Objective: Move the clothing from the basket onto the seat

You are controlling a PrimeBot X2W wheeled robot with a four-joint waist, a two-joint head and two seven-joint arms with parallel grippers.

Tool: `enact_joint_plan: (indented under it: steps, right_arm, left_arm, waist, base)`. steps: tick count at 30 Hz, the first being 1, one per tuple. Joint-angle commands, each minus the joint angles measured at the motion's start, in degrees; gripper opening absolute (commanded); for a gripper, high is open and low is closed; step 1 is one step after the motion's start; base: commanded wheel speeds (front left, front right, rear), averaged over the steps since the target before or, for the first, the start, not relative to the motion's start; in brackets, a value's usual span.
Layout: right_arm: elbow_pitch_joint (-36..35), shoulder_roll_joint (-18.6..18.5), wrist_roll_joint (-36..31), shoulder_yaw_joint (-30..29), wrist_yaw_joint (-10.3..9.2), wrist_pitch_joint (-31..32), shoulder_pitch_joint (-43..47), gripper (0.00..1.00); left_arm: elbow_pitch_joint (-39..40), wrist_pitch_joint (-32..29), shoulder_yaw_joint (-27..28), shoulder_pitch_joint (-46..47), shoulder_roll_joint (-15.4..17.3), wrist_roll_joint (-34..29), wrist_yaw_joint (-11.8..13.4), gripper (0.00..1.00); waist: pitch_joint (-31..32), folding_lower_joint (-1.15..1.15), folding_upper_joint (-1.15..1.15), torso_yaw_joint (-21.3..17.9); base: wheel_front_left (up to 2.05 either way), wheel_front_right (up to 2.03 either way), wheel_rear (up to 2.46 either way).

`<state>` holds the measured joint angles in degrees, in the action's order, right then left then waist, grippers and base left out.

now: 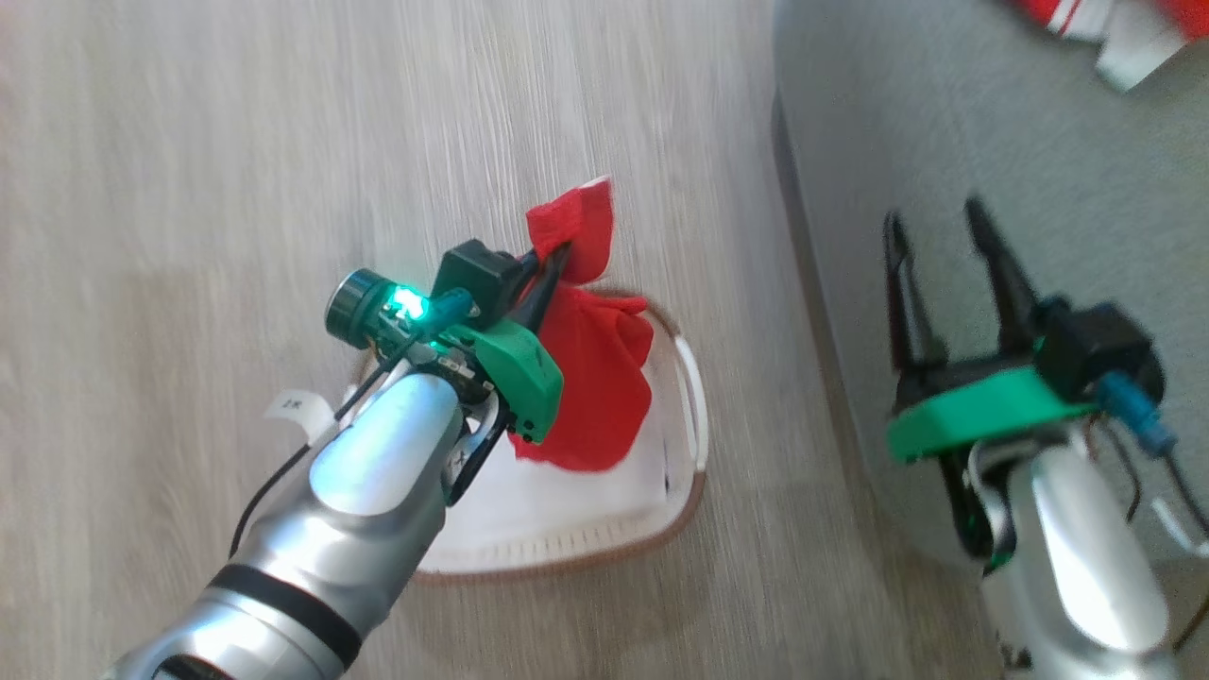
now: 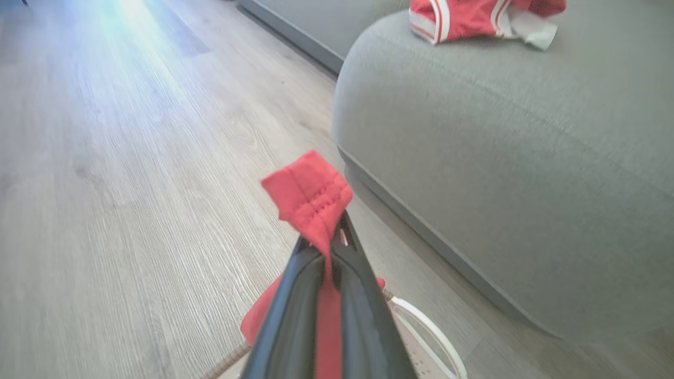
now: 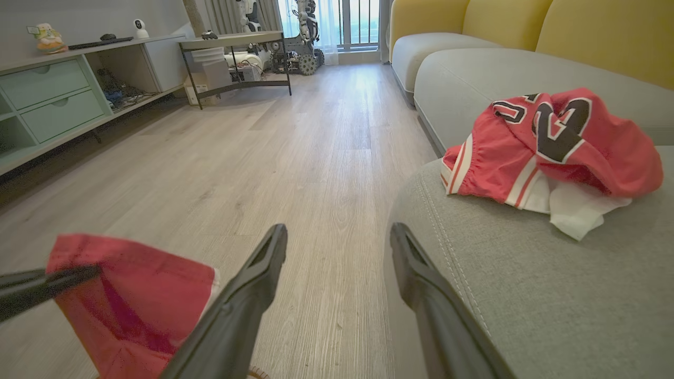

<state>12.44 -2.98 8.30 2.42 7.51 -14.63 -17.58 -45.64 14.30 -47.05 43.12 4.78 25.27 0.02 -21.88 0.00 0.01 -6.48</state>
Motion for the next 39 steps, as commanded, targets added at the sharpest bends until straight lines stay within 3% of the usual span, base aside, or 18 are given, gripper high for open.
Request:
enact_joint_plan:
  steps: [1, 13, 24, 33, 39]
  right_arm:
    - [-0.9, 0.1, 0.4, 1.6, -0.02, -0.4, 1.1, 1.0]
    - [5.7, 0.1, 0.4, 3.7, -0.02, -0.4, 7.7, 1.0]
    - [7.9, 0.1, 0.7, 8.3, -0.02, -0.4, 6.0, 1.0]
    - [9.8, 0.1, 2.5, 17.6, -0.02, -0.4, 1.4, 1.0]
    - [15.7, 0.1, 1.6, 22.8, -0.02, -0.4, -3.4, 1.0]
  left_arm:
    - [2.5, 0.7, 2.3, 1.0, 1.1, -0.6, 0.2, 0.0]
    - [5.5, 0.7, 4.8, 1.8, 1.4, -0.8, -1.3, 0.0]
    - [8.0, -0.8, 4.4, 6.7, -0.2, 0.2, -1.7, 0.0]
    - [10.6, -1.2, 2.8, 9.2, -1.5, 1.5, -1.3, 0.0]
    - [12.8, -1.6, 1.2, 9.5, -1.7, 2.2, -0.7, 0.0]
  waist:
    - [7.6, 0.0, -0.01, 0.5]
    - [22.2, 0.0, -0.01, 1.1]
    - [25.9, 0.0, -0.01, 2.1]
    - [27.3, 0.0, -0.01, 2.4]
    - [27.6, 0.0, -0.01, 2.9]
  base:
    - [0.0, 0.0, 0.0]
    - [0.0, 0.0, 0.0]
    - [0.0, 0.0, 0.0]
    - [0.0, 0.0, 0.0]
    - [0.0, 0.0, 0.0]
